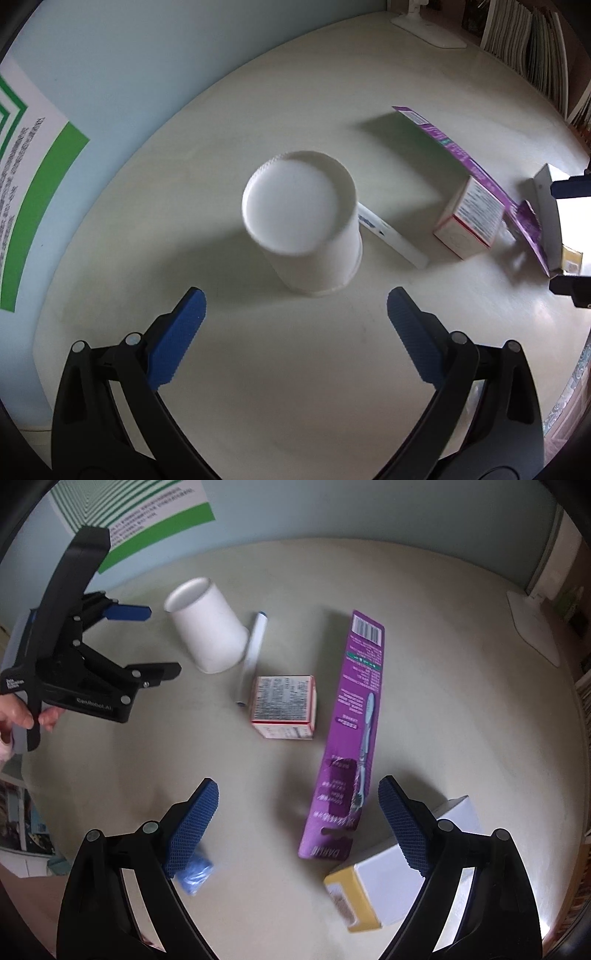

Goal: Collect trash
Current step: 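Grasp the white paper cup with the left tool while the right tool grasps the purple toothbrush package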

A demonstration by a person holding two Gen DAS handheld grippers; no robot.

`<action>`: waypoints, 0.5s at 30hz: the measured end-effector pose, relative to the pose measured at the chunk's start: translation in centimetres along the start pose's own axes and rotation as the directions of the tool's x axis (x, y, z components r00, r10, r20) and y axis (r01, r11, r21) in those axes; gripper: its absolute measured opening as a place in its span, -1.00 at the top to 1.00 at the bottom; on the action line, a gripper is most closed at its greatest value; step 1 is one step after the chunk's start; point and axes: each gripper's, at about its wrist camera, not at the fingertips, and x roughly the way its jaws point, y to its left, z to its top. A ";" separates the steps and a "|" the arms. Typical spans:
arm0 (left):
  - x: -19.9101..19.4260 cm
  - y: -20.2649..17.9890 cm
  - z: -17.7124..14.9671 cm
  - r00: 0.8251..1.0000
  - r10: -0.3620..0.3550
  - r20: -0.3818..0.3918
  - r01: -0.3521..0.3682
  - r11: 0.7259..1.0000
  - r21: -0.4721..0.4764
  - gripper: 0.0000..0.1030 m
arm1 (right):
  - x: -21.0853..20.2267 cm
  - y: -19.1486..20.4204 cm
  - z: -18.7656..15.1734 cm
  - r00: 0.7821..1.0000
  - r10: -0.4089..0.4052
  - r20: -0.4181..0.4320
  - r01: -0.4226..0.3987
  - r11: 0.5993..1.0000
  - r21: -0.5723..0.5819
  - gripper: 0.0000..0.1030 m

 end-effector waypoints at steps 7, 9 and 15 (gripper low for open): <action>2.6 -0.1 1.9 1.000 0.005 -0.010 -0.005 0.999 0.039 -0.87 | 2.6 -1.0 0.2 0.998 -0.028 -0.058 0.029 0.999 0.016 -0.48; 3.2 -0.2 2.4 1.000 0.001 -0.012 0.000 0.999 0.049 -0.87 | 3.2 -1.2 0.3 0.997 -0.045 -0.069 0.045 0.999 0.012 -0.34; 3.8 -0.8 3.4 1.000 -0.005 0.006 0.004 0.997 0.077 -0.86 | 4.3 -2.4 0.4 0.995 -0.047 -0.090 0.050 0.998 0.029 0.02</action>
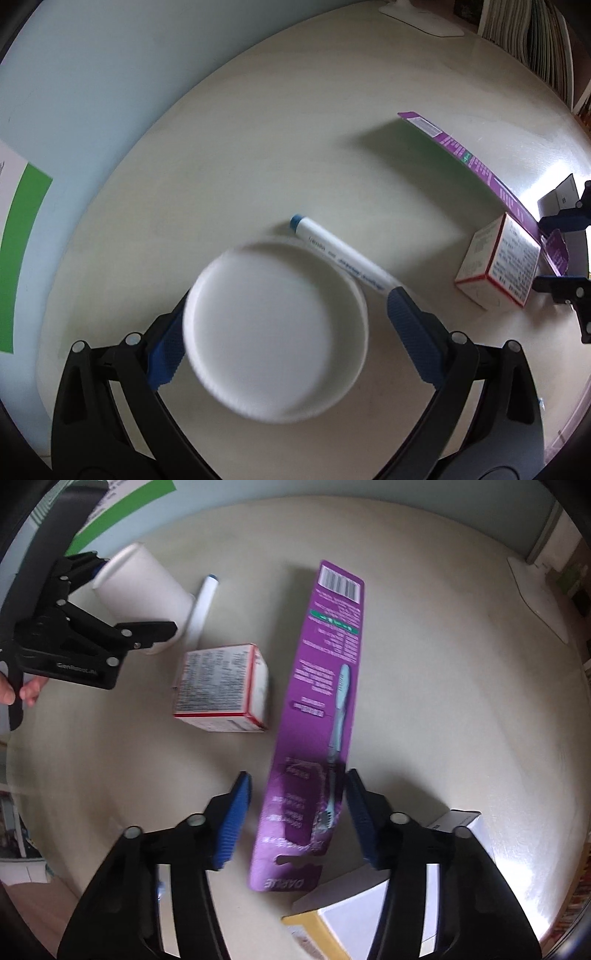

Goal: Collect trash
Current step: 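Grasp the white paper cup with the left tool while the right tool grasps the purple toothbrush package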

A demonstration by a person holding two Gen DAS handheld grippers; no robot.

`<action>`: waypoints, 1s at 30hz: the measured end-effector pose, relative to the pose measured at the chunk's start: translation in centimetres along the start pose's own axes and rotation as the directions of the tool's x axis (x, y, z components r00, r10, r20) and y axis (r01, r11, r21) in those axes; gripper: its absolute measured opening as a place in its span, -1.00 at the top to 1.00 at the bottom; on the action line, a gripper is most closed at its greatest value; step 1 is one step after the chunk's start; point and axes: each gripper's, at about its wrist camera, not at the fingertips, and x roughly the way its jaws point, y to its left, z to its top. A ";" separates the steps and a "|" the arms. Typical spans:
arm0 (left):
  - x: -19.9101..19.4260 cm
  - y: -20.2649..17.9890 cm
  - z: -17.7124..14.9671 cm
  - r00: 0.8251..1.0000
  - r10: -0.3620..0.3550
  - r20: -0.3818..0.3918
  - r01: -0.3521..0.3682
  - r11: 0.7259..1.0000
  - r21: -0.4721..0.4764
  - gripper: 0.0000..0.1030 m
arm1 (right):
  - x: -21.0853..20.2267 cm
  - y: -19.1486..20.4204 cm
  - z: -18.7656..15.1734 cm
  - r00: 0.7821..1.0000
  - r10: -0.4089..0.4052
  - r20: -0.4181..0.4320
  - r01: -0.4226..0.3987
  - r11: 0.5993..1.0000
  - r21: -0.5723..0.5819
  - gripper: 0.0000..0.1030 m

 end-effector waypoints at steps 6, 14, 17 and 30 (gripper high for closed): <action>0.2 0.2 0.8 0.999 -0.036 -0.012 0.035 0.999 -0.023 -0.24 | -0.1 -0.9 0.5 1.000 0.017 0.003 -0.017 1.000 0.026 0.22; -0.3 0.2 0.7 0.998 -0.056 -0.012 0.056 0.998 -0.037 -0.08 | -1.1 -1.3 1.1 0.999 0.038 0.035 -0.039 0.999 0.034 0.26; -0.7 0.2 0.4 0.998 -0.059 -0.006 0.058 0.998 -0.033 -0.03 | -1.5 -1.6 1.8 0.998 0.038 0.050 -0.040 0.999 0.036 0.26; -5.2 -0.7 -0.1 0.998 -0.027 0.051 0.026 1.000 0.016 -0.02 | -7.3 -1.6 1.3 0.986 0.030 0.164 -0.033 0.999 0.017 0.27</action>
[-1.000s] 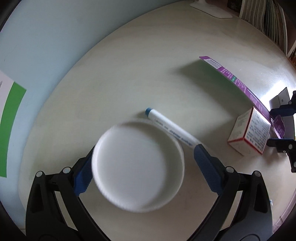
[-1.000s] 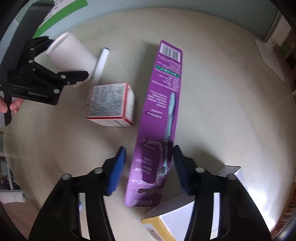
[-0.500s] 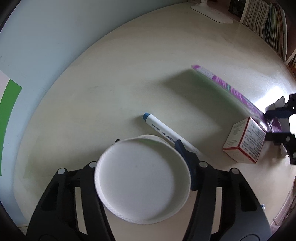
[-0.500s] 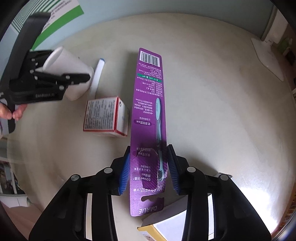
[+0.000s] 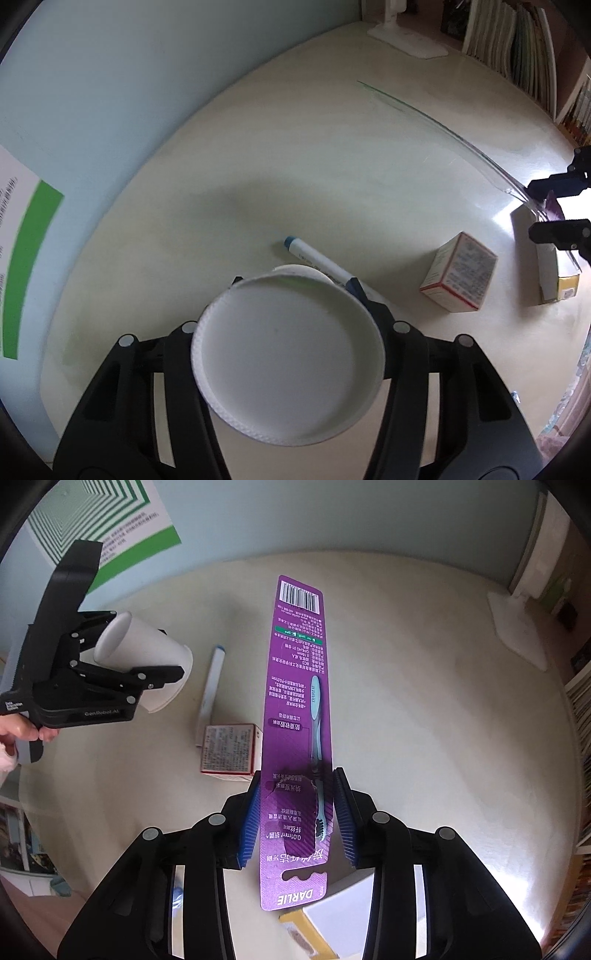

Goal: Collect trash
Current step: 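Grasp the white paper cup with the left tool while the right tool grasps the purple toothbrush package, then carry the cup and toothbrush package over the teal wastebasket and open both tools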

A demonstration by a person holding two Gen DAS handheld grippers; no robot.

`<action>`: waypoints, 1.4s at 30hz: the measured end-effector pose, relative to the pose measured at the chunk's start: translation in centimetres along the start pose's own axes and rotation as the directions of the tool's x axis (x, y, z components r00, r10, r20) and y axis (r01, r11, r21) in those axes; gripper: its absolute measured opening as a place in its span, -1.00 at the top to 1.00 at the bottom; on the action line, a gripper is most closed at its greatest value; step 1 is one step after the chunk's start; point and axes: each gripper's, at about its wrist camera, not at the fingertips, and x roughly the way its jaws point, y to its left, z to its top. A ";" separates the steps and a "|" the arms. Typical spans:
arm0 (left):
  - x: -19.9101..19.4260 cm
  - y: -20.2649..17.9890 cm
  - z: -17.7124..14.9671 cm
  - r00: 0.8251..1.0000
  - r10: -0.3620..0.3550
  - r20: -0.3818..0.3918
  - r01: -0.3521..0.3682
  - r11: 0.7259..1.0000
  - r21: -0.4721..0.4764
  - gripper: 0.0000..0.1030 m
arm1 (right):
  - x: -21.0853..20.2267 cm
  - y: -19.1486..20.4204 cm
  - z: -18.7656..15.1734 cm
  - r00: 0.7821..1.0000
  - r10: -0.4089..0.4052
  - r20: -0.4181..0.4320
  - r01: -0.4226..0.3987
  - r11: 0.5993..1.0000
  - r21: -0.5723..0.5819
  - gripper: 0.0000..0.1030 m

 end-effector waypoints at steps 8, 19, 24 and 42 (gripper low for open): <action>-4.7 -4.0 0.6 0.998 0.000 0.064 -0.005 0.997 0.080 -0.02 | -5.8 0.1 -3.8 0.997 -0.028 0.076 0.027 0.999 0.019 0.27; -8.6 -16.1 1.2 0.987 -0.122 0.103 0.087 0.953 0.289 -0.02 | -14.4 -3.3 -14.9 0.984 -0.144 0.105 0.125 0.977 0.174 0.27; -10.2 -24.9 0.5 0.979 -0.180 0.093 0.124 0.895 0.428 -0.02 | -18.2 -5.6 -23.7 0.976 -0.197 0.093 0.162 0.942 0.293 0.27; -11.0 -50.6 -10.2 0.949 -0.304 -0.084 0.266 0.630 0.729 -0.02 | -21.4 -7.4 -50.9 0.974 -0.225 -0.033 0.191 0.727 0.659 0.27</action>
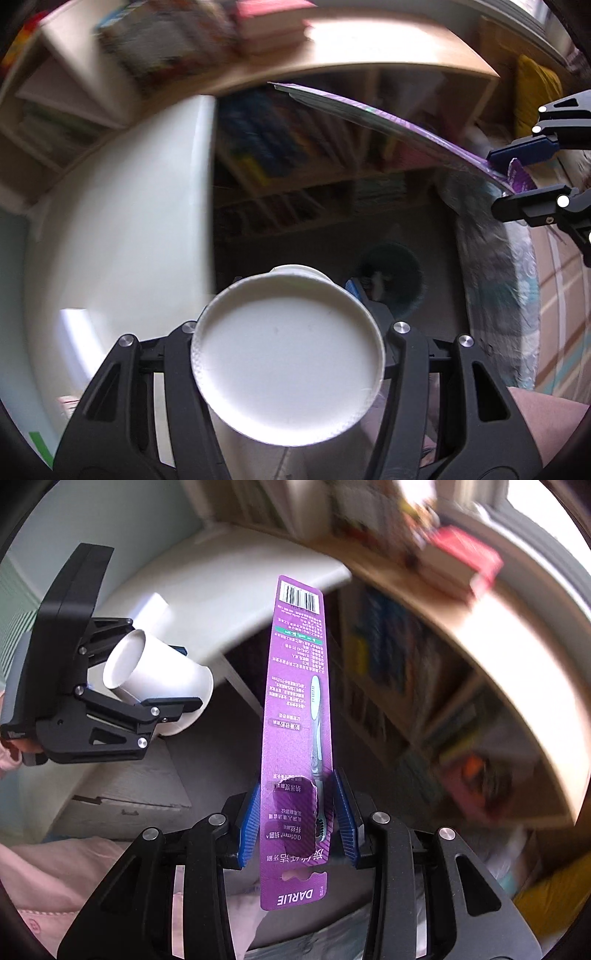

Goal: Collect trash
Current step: 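Carry the cup and toothbrush package over the teal wastebasket and open both tools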

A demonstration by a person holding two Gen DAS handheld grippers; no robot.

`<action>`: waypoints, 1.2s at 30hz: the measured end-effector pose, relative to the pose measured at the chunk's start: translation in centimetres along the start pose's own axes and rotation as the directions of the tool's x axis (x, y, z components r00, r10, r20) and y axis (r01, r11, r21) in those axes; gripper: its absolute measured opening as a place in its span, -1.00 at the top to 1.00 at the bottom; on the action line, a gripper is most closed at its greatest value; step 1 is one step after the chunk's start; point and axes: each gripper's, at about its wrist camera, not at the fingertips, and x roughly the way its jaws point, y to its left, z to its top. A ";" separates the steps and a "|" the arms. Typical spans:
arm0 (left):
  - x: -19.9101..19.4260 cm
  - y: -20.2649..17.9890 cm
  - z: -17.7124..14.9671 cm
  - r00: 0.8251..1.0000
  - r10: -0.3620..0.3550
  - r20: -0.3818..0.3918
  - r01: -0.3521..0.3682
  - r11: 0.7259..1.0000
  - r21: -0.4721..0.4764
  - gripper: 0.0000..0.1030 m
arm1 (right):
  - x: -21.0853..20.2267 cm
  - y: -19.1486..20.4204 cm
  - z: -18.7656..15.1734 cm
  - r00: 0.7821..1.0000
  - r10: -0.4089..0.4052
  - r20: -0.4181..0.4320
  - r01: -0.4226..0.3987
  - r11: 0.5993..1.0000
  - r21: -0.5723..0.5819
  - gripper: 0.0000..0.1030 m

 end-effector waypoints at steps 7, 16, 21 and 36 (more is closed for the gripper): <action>5.4 -7.2 0.4 0.995 -0.070 -0.065 0.073 0.996 0.057 -0.02 | 4.2 -4.6 -7.2 0.994 0.039 -0.098 -0.023 0.987 0.156 0.27; 15.5 -13.1 -0.6 0.974 -0.123 -0.191 0.135 0.990 0.051 -0.02 | 13.3 -7.9 -13.6 0.962 0.130 -0.238 -0.061 0.959 0.278 0.26; 19.6 -14.2 -1.4 0.959 -0.141 -0.246 0.154 0.987 0.035 -0.03 | 17.0 -8.7 -14.9 0.943 0.168 -0.287 -0.075 0.948 0.308 0.26; 25.3 -13.8 -1.5 0.938 -0.101 -0.332 0.109 0.994 0.004 -0.71 | 21.5 -12.8 -13.3 0.942 0.168 -0.291 -0.049 0.926 0.374 -0.58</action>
